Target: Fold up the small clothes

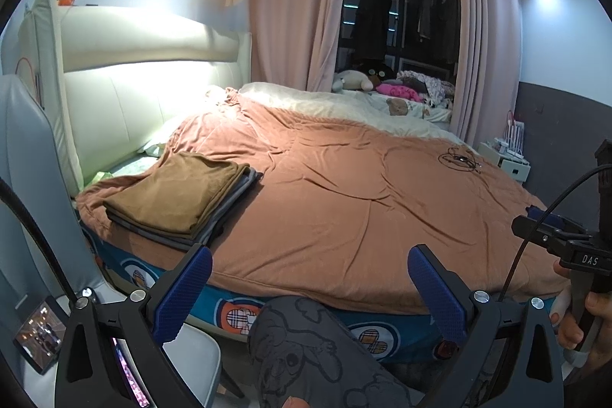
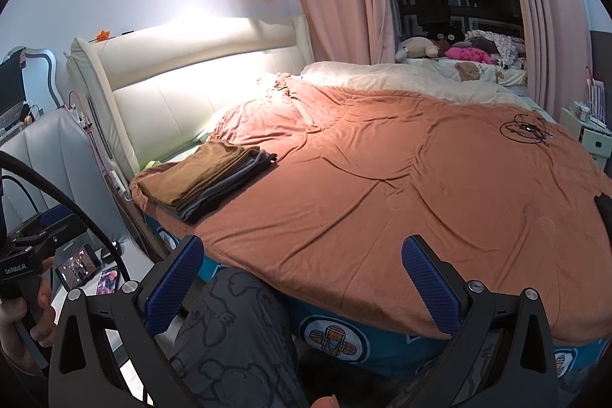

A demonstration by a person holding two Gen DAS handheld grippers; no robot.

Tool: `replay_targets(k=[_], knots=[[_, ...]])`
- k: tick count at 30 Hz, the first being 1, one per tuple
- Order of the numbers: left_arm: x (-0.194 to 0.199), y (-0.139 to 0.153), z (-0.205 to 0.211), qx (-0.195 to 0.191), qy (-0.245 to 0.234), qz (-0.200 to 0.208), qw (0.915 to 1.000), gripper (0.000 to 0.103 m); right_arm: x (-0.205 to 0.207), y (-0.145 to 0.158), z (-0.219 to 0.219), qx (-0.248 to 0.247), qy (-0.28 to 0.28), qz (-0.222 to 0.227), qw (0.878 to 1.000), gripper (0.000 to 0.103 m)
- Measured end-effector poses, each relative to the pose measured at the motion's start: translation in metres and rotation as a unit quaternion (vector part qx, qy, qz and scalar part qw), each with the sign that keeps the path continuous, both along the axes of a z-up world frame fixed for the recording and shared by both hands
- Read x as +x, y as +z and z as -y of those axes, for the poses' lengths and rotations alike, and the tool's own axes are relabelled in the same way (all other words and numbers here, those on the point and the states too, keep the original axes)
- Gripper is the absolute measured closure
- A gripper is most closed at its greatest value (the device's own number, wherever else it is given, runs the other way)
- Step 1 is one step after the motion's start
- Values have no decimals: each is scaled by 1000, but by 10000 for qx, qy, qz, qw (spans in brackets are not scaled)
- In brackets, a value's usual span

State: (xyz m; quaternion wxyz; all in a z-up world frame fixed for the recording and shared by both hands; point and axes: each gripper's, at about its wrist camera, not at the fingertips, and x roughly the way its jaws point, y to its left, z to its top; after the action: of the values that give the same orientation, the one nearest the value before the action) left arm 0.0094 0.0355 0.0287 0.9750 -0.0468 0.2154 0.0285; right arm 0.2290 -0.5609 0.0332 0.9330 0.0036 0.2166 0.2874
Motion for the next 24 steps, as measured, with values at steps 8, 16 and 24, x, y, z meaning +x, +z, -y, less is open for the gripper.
replay_targets(k=[8, 16, 24], knots=[[1, 1, 6, 40, -48, -52, 10000, 0, 1, -2, 2, 27, -16, -26, 10000, 0], [-4, 3, 5, -13, -98, -72, 9999, 0, -2, 0, 4, 46, -26, -28, 10000, 0], [-12, 4, 3, 12, -63, -37, 10000, 0, -10, -1, 4, -11, -83, 40, 10000, 0]])
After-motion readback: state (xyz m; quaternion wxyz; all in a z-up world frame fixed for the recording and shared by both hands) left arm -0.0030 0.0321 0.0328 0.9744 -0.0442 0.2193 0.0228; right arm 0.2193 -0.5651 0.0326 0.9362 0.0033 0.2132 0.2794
